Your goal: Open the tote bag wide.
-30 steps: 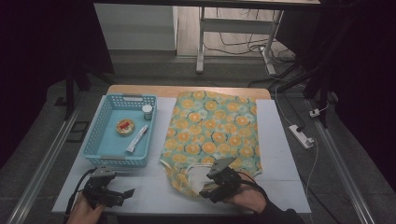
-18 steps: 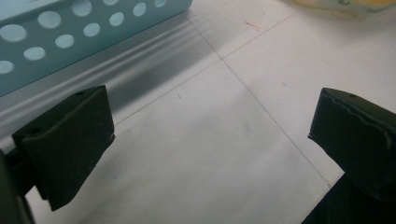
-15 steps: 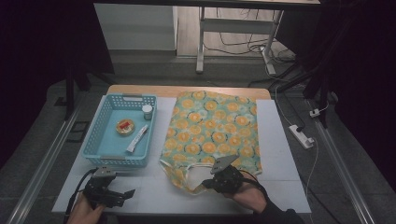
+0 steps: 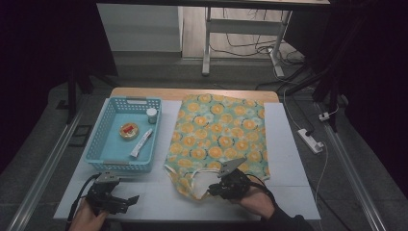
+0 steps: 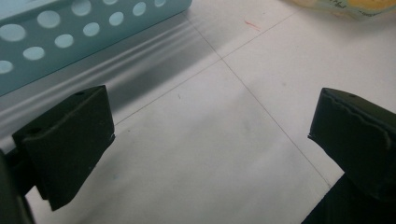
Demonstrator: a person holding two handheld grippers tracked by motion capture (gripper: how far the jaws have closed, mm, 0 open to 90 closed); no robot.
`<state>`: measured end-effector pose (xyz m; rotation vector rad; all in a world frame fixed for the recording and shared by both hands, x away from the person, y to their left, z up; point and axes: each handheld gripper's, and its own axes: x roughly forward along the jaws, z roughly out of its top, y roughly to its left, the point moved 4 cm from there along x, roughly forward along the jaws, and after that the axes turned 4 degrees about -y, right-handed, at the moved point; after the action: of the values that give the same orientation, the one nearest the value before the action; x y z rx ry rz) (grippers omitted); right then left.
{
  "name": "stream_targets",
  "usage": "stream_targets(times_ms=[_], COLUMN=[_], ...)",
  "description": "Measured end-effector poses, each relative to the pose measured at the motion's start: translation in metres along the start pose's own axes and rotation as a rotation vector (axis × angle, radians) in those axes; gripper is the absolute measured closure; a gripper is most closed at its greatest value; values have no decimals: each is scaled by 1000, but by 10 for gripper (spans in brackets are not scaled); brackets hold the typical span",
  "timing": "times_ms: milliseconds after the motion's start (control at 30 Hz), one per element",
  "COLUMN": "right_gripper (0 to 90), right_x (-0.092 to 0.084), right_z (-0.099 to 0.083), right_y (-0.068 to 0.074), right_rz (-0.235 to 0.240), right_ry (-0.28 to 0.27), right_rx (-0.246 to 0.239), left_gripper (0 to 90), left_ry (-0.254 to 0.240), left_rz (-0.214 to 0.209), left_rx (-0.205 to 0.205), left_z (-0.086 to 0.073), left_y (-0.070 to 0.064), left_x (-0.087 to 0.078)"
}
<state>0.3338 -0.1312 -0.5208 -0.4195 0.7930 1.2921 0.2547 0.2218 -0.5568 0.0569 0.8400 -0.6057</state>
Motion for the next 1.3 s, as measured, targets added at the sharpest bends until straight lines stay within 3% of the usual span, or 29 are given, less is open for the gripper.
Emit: stream_targets(times_ms=[100, 233, 433, 567, 800, 1067, 1267, 1300], right_gripper=[818, 889, 895, 895, 896, 896, 897, 897], right_x=[-2, -6, -14, -15, -21, -27, -32, -32], right_z=[2, 6, 15, 19, 31, 46, 57, 57], right_y=[-1, -4, -6, -12, -38, -63, -95, -95], right_rz=[-2, -18, -56, -66, -115, -185, -244, -244], right_ry=[-19, -30, -64, -81, -94, -132, -164, -164], right_rx=[4, 9, -9, 7, 29, 17, 46, 46], left_gripper=[1, 1, 1, 1, 0, 0, 0, 0], left_ry=[2, 2, 1, 0, -2, -5, -6, -5], left_rz=[0, 0, 0, 1, 1, 0, 0, -1], left_rx=[0, 0, 0, -1, -7, -10, -11, -11], left_z=[0, 0, 0, 0, 0, 0, 0, 0], left_y=[0, 0, 0, 0, 0, 1, 1, 1], left_x=[0, 0, 0, 0, 0, -1, -1, 0])
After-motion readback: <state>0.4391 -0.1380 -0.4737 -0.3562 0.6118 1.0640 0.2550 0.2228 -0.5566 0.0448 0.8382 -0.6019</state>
